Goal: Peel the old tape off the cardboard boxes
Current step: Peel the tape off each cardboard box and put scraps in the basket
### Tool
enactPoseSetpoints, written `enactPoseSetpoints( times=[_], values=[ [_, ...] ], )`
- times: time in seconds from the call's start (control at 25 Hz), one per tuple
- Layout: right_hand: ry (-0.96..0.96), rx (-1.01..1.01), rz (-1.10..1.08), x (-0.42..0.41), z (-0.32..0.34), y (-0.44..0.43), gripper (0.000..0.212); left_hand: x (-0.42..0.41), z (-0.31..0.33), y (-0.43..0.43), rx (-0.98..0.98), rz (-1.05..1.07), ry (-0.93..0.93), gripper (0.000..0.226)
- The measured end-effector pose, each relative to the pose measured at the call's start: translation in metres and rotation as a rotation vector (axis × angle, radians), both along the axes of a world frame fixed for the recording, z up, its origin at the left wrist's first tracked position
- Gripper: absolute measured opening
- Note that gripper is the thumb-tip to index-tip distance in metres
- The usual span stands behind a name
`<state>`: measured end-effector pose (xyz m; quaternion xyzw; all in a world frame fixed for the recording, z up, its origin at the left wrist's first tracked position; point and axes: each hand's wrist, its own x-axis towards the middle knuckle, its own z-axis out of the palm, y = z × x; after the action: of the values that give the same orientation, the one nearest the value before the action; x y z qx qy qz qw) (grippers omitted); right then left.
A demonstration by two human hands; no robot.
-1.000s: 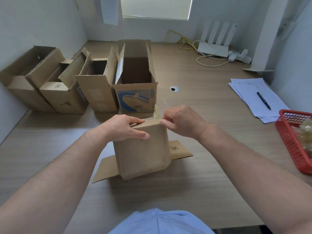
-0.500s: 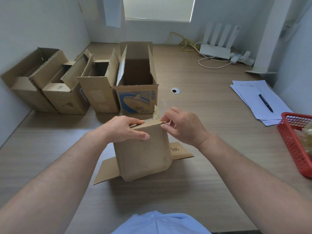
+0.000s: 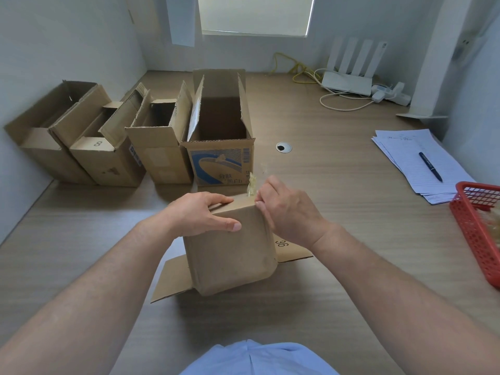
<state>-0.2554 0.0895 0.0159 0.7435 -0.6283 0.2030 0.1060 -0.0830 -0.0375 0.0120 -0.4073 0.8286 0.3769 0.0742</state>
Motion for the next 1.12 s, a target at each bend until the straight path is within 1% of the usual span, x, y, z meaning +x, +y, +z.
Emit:
enactPoseSetpoints(
  times=[0.04, 0.08, 0.16, 0.24, 0.36, 0.4, 0.44, 0.48, 0.52, 0.56, 0.68, 0.8, 0.88, 0.92, 0.96, 1.04, 1.08, 1.12],
  values=[
    [-0.037, 0.059, -0.026, 0.0, 0.0, -0.002, 0.006, 0.0, 0.0, 0.001, -0.009, 0.0, -0.008, 0.11],
    [-0.12, 0.125, -0.062, -0.001, -0.001, -0.003, 0.004, 0.001, 0.0, 0.001, -0.022, 0.0, -0.016, 0.11],
    [-0.375, 0.254, -0.138, -0.004, -0.006, -0.003, 0.009, 0.002, -0.001, 0.004, -0.052, -0.004, -0.03, 0.108],
    [-0.576, 0.265, -0.198, -0.006, -0.006, -0.002, 0.015, 0.004, -0.001, 0.005, -0.083, -0.017, -0.036, 0.107],
    [-0.918, 0.198, -0.233, -0.014, 0.0, 0.0, 0.019, 0.007, -0.003, 0.007, -0.115, -0.038, -0.036, 0.107],
    [-0.959, 0.199, -0.202, -0.016, 0.002, 0.002, 0.016, 0.008, -0.004, 0.008, -0.123, -0.04, -0.034, 0.107],
    [-0.897, 0.222, -0.174, -0.018, 0.003, 0.005, 0.008, 0.008, -0.004, 0.008, -0.129, -0.041, -0.033, 0.105],
    [-0.789, 0.244, -0.137, -0.018, 0.0, 0.009, 0.001, 0.009, -0.005, 0.009, -0.137, -0.041, -0.034, 0.104],
    [-0.676, 0.239, -0.108, -0.016, -0.006, 0.014, 0.007, 0.009, -0.006, 0.009, -0.145, -0.042, -0.035, 0.101],
    [-0.62, 0.209, -0.083, -0.014, -0.011, 0.018, 0.009, 0.009, -0.007, 0.01, -0.154, -0.042, -0.035, 0.098],
    [-0.654, 0.086, -0.076, -0.008, -0.019, 0.022, 0.008, 0.009, -0.009, 0.012, -0.187, -0.058, -0.03, 0.093],
    [-0.561, -0.028, -0.066, -0.001, -0.024, 0.024, 0.01, 0.012, -0.013, 0.017, -0.272, -0.094, -0.01, 0.088],
    [-0.505, -0.035, -0.075, 0.003, -0.03, 0.029, 0.007, 0.014, -0.017, 0.022, -0.327, -0.116, -0.003, 0.086],
    [-0.55, -0.002, -0.098, 0.005, -0.034, 0.031, 0.008, 0.017, -0.019, 0.025, -0.355, -0.135, -0.003, 0.086],
    [-0.651, 0.062, -0.136, 0.005, -0.037, 0.034, 0.009, 0.02, -0.022, 0.028, -0.386, -0.165, 0.0, 0.086],
    [-0.912, 0.261, -0.204, 0.005, -0.04, 0.037, 0.013, 0.028, -0.029, 0.033, -0.44, -0.238, 0.012, 0.086],
    [-0.983, 0.345, -0.22, 0.006, -0.041, 0.037, 0.016, 0.032, -0.033, 0.034, -0.452, -0.262, 0.013, 0.085],
    [-0.996, 0.412, -0.224, 0.008, -0.042, 0.037, 0.018, 0.035, -0.036, 0.037, -0.452, -0.264, 0.012, 0.085]
  ],
)
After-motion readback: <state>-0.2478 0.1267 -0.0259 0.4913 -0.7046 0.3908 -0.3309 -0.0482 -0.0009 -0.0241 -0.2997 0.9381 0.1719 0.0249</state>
